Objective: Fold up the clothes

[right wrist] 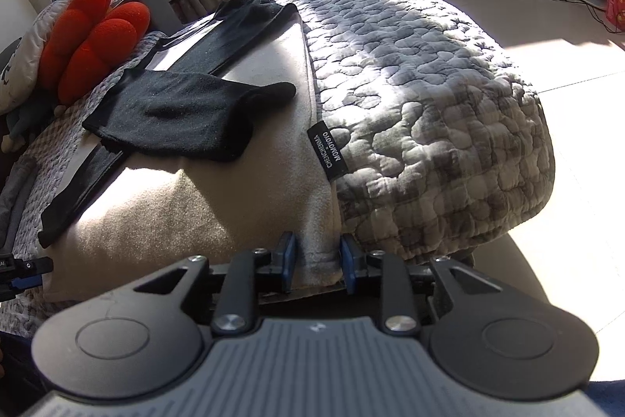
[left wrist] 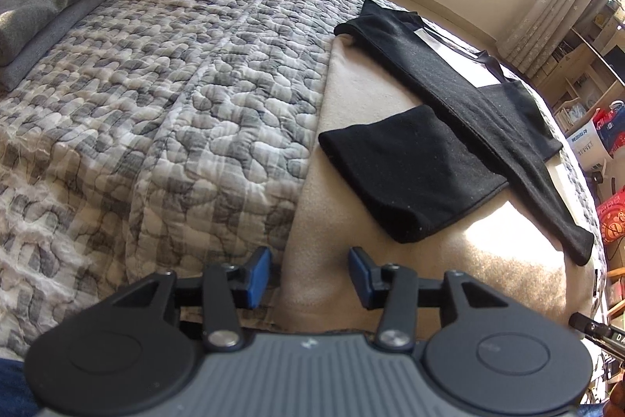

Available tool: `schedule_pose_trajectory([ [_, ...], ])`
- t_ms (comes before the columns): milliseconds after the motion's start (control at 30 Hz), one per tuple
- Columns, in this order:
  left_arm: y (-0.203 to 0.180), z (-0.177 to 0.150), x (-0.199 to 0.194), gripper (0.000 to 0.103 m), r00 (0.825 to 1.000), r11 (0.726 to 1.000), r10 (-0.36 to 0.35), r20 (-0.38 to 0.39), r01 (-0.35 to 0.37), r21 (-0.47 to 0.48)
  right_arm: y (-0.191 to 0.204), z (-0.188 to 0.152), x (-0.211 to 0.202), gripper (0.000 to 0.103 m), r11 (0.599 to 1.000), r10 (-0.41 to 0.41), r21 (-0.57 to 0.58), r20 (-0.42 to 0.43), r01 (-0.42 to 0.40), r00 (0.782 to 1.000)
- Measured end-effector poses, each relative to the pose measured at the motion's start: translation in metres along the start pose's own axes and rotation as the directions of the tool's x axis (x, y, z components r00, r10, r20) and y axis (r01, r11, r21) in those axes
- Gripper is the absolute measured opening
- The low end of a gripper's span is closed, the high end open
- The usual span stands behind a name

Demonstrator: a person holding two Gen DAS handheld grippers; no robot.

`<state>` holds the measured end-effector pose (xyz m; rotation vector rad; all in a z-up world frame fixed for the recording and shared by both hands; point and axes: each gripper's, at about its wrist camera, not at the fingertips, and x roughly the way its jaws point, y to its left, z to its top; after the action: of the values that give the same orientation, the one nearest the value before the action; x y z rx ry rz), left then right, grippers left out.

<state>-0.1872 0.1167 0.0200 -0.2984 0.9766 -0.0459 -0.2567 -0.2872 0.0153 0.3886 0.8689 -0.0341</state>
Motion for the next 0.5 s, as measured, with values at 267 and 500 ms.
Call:
schedule_pose_trajectory([
  [267,-0.0027,-0.0005,0.0002,0.041,1.000,1.000,-0.008,-0.003,0.008,0.009,0.0051,-0.0011,-0.0024,0.023,0.999,-0.020,-0.030,0.020,0.020,1.000],
  [500,-0.0043,-0.0006,0.0003,0.032,1.000,1.000,-0.019,-0.006,0.019,0.017,0.0064,-0.0010,-0.0025,0.021,0.999,-0.023,-0.034,0.026,0.023,0.999],
])
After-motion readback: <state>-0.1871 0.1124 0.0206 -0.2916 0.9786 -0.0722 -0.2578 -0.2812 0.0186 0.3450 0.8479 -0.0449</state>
